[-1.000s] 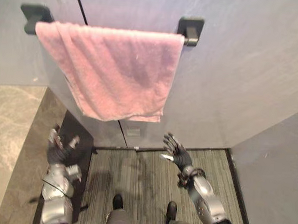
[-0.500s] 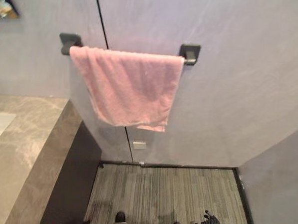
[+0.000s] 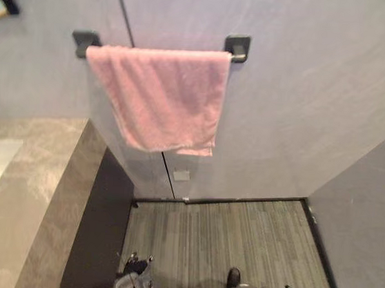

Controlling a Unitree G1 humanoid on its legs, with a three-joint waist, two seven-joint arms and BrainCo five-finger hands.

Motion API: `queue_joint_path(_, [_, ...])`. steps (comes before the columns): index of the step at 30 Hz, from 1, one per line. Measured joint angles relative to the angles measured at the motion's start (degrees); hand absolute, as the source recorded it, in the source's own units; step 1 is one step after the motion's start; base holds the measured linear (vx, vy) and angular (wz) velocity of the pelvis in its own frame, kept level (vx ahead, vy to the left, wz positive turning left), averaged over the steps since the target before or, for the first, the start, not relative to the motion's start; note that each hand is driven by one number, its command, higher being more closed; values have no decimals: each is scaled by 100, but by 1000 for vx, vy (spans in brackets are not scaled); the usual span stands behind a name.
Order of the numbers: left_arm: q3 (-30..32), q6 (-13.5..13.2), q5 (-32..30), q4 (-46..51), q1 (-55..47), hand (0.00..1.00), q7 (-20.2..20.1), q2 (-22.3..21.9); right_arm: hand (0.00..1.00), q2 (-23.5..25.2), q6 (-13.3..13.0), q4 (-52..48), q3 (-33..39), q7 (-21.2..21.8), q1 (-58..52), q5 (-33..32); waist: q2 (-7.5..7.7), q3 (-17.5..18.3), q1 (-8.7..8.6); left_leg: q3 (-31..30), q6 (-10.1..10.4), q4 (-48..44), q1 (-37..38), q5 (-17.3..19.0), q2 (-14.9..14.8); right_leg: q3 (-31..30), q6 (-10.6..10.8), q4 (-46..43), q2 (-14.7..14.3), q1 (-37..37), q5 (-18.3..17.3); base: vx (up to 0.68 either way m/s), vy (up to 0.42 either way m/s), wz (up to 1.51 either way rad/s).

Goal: Organize washtable

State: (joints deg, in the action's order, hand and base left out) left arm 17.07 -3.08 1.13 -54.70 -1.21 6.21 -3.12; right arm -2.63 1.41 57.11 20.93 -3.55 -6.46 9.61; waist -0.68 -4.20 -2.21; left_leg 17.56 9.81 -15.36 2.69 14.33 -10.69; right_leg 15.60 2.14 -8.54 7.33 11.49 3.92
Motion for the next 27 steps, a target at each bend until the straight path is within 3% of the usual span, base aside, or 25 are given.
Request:
queue_joint_path(3, [-467, -1, -436, 13, 26, 0, 8, 10, 0, 70, -36, -241, -238, 9, -75, 4, 148, -137, 19, 53, -201, 406, 272, -124, 306, -105, 79, -388, 322, 43, -53, -291, 46, 10])
queue_joint_path(6, [-569, -3, -583, 58, 0, 0, 28, 52, 0, -5, -69, -446, -404, 83, -184, -13, 111, -133, 39, 119, -389, 436, 318, -70, 381, -399, 226, -451, 355, 97, -92, -246, -43, -11])
queue_joint_path(7, [-542, -3, -583, 72, -2, 0, 39, 62, 0, -11, -106, -495, -402, 94, -243, -39, 27, -148, 73, 109, -460, 454, 287, -41, 332, -523, 235, -419, 278, 110, -85, -182, -115, -10])
queue_joint_path(9, [-476, -4, -584, 77, -2, 0, 59, 79, 0, -1, -114, -557, -400, 104, -289, -235, 15, -152, 73, 62, -422, 452, 282, -29, 274, -917, 48, -801, 168, 209, -296, -115, -169, 16])
queue_joint_path(11, [-321, -3, -583, 78, -60, 0, 99, 7, 0, 13, -102, -560, -396, 111, -449, -302, 90, -93, 139, -49, -286, 625, 396, -113, 248, -914, 168, -895, 75, 187, -554, -30, -169, 17])
queue_joint_path(14, [-261, -3, -579, 68, -149, 0, 123, -99, 0, -44, -99, -559, -395, 125, -451, -263, -5, -34, 158, -49, -146, 1050, 484, -269, 173, -810, 147, -795, -68, 216, -569, 31, -142, 5])
queue_joint_path(18, [84, -3, -573, 49, -279, 0, 130, -111, 0, -39, -96, -487, -400, 123, -454, -223, 1, 34, 185, -117, -179, 1357, 624, -460, 61, -738, 72, -746, -260, 180, -615, 60, -80, -3])
queue_joint_path(22, [154, -3, -572, -26, -283, 0, 138, -113, 0, -34, -97, -438, -403, 122, -474, -227, -21, 161, 205, -259, -151, 1554, 630, -731, 102, -633, 78, -732, -212, 161, -613, 77, 12, 13])
queue_joint_path(27, [231, -5, -551, -64, -315, 0, 139, -111, 0, -40, -99, -383, -405, 123, -465, -225, -32, 193, 219, -276, -159, 1668, 819, -746, 185, -606, 36, -685, -139, -11, -575, 119, 83, 7])
